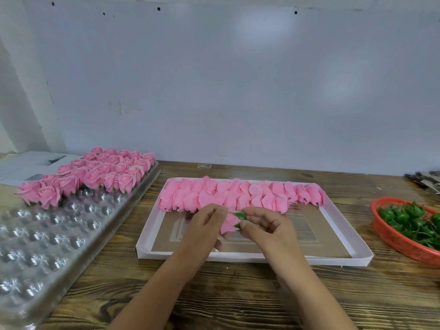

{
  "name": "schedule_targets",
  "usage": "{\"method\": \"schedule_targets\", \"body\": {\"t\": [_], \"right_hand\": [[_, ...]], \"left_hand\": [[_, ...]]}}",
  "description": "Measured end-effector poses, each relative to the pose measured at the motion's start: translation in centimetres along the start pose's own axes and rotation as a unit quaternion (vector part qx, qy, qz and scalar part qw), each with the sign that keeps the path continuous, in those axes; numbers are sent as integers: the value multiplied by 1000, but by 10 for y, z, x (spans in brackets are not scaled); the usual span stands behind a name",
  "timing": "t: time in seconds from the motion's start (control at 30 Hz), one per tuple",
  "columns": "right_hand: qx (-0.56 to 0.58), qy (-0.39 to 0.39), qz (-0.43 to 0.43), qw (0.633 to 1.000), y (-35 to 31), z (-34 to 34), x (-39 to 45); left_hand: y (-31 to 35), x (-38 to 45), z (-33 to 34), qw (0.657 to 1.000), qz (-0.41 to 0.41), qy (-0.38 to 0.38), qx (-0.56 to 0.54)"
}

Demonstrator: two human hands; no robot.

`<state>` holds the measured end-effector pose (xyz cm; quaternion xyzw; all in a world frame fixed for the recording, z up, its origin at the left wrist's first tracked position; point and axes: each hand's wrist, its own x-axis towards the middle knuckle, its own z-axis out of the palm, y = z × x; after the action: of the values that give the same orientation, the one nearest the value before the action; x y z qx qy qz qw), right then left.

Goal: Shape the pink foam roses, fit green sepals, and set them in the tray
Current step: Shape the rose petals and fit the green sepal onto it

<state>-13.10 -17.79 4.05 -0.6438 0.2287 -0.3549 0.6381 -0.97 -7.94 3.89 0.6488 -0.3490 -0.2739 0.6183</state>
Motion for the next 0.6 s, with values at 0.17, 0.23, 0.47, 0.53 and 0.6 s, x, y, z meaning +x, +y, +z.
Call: {"method": "schedule_targets", "body": {"t": [0.17, 0.23, 0.47, 0.53, 0.6], "right_hand": [[12, 14, 11, 1000, 2, -3, 2], [24, 13, 16, 999, 3, -4, 3], [61, 2, 18, 998, 3, -7, 4], [54, -8, 21, 998, 3, -8, 5], [47, -14, 24, 999, 3, -9, 5]], "left_hand": [[-1, 1, -3, 999, 18, 7, -37], [-1, 1, -4, 997, 32, 6, -63], [1, 1, -4, 994, 36, 25, -100], [2, 0, -4, 994, 36, 22, -99], [2, -1, -3, 995, 41, 22, -88]]}}
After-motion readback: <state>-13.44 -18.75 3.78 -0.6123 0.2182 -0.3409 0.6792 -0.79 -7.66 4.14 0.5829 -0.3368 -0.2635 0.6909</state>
